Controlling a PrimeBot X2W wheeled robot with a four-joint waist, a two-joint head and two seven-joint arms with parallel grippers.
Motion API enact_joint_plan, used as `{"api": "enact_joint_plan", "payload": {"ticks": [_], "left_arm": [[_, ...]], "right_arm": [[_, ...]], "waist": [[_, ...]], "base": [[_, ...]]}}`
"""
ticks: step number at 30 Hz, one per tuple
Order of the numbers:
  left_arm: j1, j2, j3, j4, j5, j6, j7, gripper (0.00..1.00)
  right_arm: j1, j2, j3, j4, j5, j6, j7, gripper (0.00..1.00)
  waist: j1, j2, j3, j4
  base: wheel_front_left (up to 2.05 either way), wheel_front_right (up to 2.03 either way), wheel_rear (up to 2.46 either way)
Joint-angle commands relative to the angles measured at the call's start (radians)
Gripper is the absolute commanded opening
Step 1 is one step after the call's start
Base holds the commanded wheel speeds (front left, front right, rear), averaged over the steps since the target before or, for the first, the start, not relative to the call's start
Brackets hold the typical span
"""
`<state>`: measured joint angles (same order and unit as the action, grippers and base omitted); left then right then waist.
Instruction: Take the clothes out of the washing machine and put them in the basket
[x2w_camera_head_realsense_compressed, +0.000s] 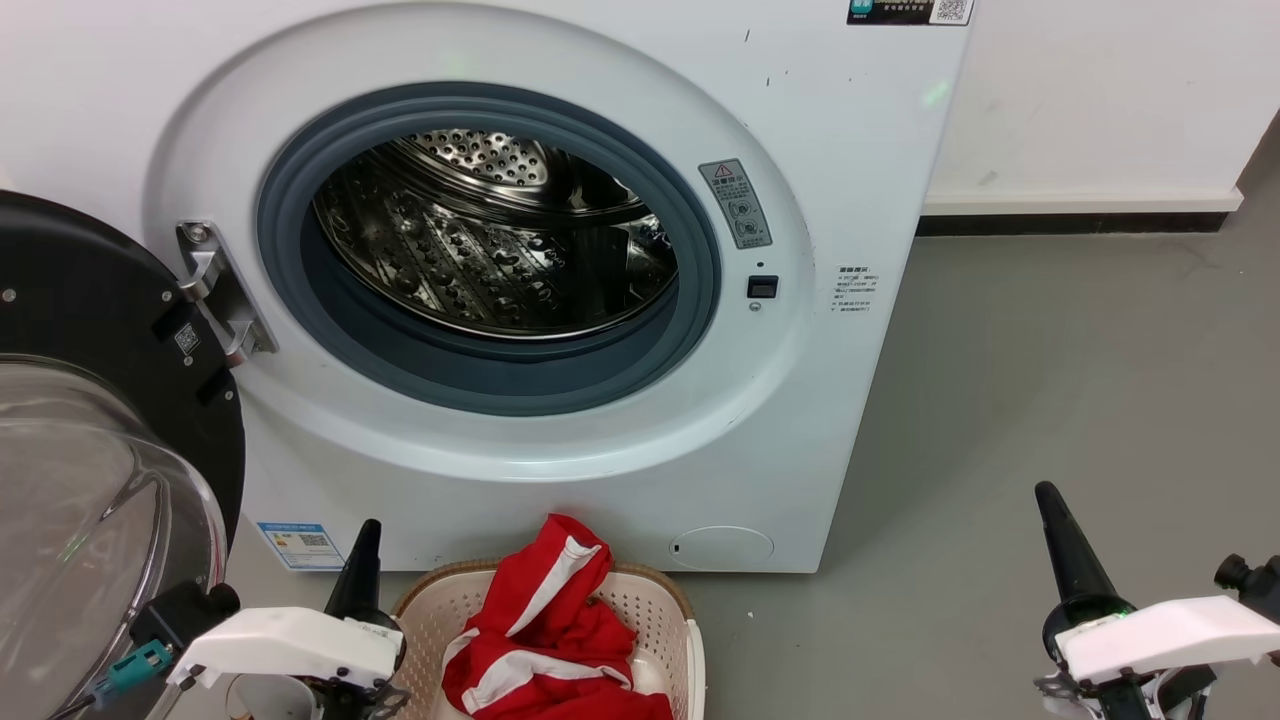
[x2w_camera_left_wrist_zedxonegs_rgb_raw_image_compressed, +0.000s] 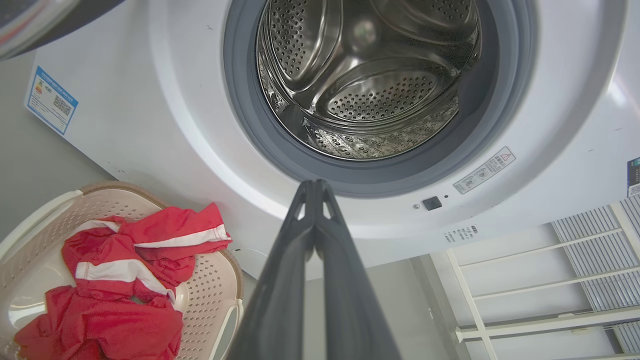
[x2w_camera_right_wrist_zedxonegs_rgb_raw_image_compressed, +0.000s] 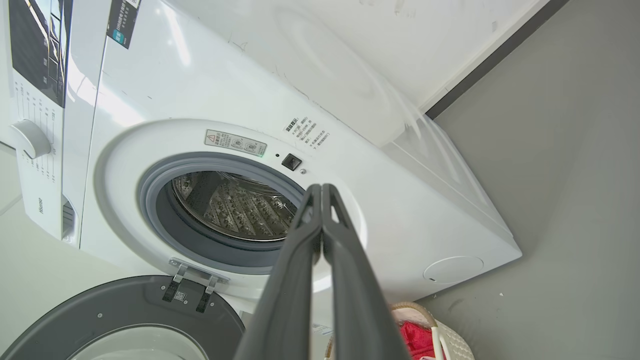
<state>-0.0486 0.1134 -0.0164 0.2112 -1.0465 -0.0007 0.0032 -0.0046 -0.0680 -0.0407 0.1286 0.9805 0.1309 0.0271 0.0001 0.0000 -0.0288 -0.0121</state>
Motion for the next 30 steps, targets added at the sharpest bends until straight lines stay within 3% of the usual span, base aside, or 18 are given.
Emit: {"api": "enact_joint_plan", "payload": {"ticks": [1,30], "left_arm": [[-0.029,-0.002,0.013,-0.007,-0.032,-0.010,0.007,0.00],[-0.048,-0.032,0.072,0.013,-0.291,-0.072,0.058,0.00]], "right_arm": [[-0.032,-0.006,-0.004,-0.001,0.039,0.000,0.003,0.00],[-0.069,-0.005,-0.024,0.056,0.339,0.000,0.033,0.00]], "waist": [[0.0000,0.0000,0.001,0.000],[-0.0001,0.0000,0.014,0.005]], "base": [[0.00,0.00,0.00],[0.00,0.00,0.00]]}}
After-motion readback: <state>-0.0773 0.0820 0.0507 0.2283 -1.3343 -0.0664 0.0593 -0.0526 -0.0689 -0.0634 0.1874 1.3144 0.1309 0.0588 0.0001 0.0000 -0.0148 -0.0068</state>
